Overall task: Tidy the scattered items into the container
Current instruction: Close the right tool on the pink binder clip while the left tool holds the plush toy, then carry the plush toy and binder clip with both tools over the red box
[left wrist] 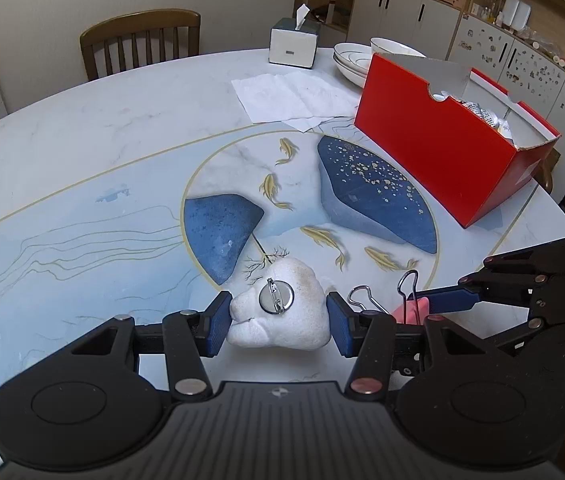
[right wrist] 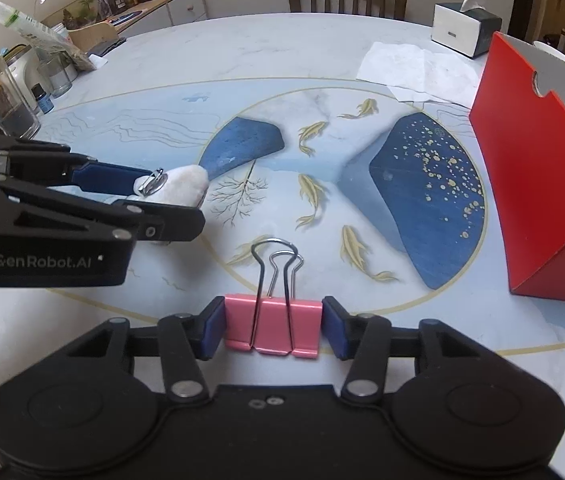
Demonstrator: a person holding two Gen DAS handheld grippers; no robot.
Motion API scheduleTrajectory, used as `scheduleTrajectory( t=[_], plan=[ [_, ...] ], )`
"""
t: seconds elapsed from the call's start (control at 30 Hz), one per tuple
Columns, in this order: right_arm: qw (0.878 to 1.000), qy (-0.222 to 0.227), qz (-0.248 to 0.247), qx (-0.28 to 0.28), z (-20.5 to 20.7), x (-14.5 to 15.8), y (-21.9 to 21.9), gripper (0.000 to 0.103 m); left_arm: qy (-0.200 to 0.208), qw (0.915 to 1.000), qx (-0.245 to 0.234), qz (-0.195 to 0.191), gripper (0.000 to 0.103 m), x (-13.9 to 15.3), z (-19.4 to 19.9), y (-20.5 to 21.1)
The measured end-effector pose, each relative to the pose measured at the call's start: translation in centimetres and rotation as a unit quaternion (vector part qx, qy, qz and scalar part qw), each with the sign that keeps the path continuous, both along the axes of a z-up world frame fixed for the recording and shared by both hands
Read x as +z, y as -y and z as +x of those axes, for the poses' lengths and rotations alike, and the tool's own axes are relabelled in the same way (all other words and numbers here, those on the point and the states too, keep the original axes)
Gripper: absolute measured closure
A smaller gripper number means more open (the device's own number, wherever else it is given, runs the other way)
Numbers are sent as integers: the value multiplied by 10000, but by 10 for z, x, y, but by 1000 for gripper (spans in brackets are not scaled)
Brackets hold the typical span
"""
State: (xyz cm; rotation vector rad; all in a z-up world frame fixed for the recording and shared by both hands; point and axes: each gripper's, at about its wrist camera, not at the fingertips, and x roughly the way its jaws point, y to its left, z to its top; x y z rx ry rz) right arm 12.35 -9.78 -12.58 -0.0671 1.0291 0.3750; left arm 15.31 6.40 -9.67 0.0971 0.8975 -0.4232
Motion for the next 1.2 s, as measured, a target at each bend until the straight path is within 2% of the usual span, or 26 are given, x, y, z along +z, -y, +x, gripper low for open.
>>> scheduleTrajectory(
  t=[0.27, 0.57, 1.2],
  plan=[
    [9999, 114, 54, -76, -3, 20, 13, 53, 32, 10000, -47, -26, 53, 6, -2, 5],
    [9991, 310, 195, -218, -4, 51, 41, 53, 126, 9997, -169, -149, 53, 28, -4, 24],
    [9942, 778, 393, -630, -1, 103, 127, 53, 372, 9966, -647, -347, 53, 69, -6, 103]
  ],
)
